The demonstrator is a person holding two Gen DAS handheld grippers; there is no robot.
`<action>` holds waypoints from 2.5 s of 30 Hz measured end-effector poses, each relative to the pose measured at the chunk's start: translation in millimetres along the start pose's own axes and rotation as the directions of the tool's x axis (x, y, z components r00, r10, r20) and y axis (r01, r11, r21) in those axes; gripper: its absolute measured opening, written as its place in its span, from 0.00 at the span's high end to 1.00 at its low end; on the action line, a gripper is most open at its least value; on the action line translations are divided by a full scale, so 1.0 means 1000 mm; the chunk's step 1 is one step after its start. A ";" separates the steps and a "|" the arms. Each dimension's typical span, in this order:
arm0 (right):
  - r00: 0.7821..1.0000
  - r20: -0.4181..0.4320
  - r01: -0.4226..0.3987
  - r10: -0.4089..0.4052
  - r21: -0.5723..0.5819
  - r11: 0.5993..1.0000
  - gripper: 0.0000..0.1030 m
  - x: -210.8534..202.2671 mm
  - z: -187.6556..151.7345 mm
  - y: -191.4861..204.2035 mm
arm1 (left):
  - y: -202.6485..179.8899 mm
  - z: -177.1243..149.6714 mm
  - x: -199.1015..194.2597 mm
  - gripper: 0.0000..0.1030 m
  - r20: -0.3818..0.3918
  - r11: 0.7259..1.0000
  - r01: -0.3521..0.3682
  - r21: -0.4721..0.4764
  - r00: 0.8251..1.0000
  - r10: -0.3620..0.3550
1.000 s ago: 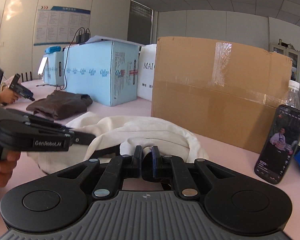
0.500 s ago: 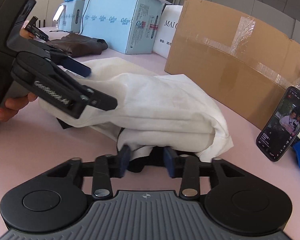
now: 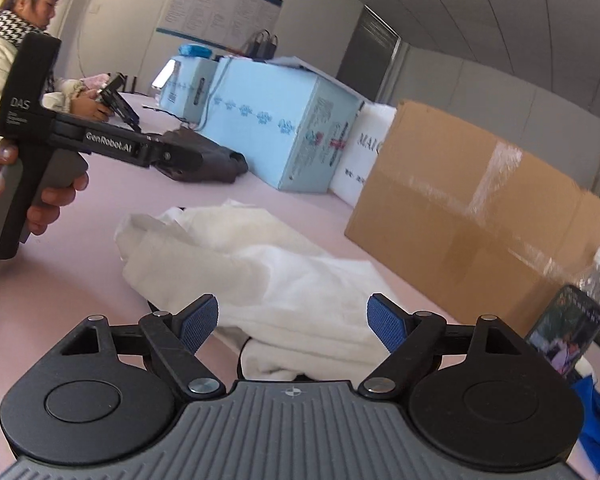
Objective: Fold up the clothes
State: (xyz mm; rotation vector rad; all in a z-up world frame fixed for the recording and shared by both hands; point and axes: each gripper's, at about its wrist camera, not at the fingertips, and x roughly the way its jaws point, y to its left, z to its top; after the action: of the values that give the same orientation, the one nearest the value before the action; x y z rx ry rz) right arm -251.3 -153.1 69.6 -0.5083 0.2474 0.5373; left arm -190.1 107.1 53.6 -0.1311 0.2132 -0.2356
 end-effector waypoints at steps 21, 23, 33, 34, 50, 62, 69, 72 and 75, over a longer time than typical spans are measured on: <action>0.927 -0.050 -0.371 0.371 -0.257 0.893 0.59 0.089 0.012 0.048 | 0.057 -0.040 -0.027 0.00 -0.113 0.976 -0.162 -0.146 0.983 0.146; 0.927 -0.034 -0.371 0.374 -0.245 0.896 0.61 0.083 0.013 0.039 | 0.062 -0.041 -0.026 0.00 -0.127 0.969 -0.164 -0.186 0.982 0.141; 0.928 -0.060 -0.373 0.369 -0.208 0.904 0.90 0.082 0.011 0.021 | 0.041 -0.033 -0.025 0.00 -0.084 0.992 -0.095 -0.079 0.993 0.089; 0.928 -0.052 -0.371 0.368 -0.195 0.908 0.90 0.082 0.011 0.019 | 0.036 -0.031 -0.023 0.00 -0.087 0.995 -0.081 -0.060 0.993 0.075; 0.984 0.074 -0.157 0.163 -0.080 0.984 0.91 0.080 0.041 -0.036 | -0.013 -0.030 0.051 0.61 -0.443 0.996 0.090 -0.009 0.893 -0.085; 0.983 0.099 0.152 -0.156 0.041 0.987 0.93 0.151 0.081 -0.124 | 0.014 -0.015 0.010 0.80 -0.453 0.999 0.051 0.014 0.891 -0.039; 0.988 0.065 0.129 -0.139 0.133 0.983 0.93 0.214 0.078 -0.140 | 0.036 -0.010 -0.048 0.80 -0.455 0.999 -0.011 0.036 0.890 0.026; 0.995 0.041 0.082 -0.090 0.162 0.983 0.93 0.248 0.073 -0.127 | 0.045 -0.009 -0.068 0.80 -0.458 0.998 -0.051 0.024 0.887 0.056; 0.997 0.007 0.069 -0.071 0.169 0.983 0.93 0.281 0.064 -0.112 | 0.045 -0.011 -0.082 0.80 -0.468 0.999 -0.043 0.002 0.883 0.039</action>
State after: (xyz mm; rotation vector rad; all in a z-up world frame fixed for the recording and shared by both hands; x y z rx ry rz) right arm 50.2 -83.2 69.1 -0.3476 0.2592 0.4462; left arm -260.3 169.7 51.5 -0.0758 0.7005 -0.2209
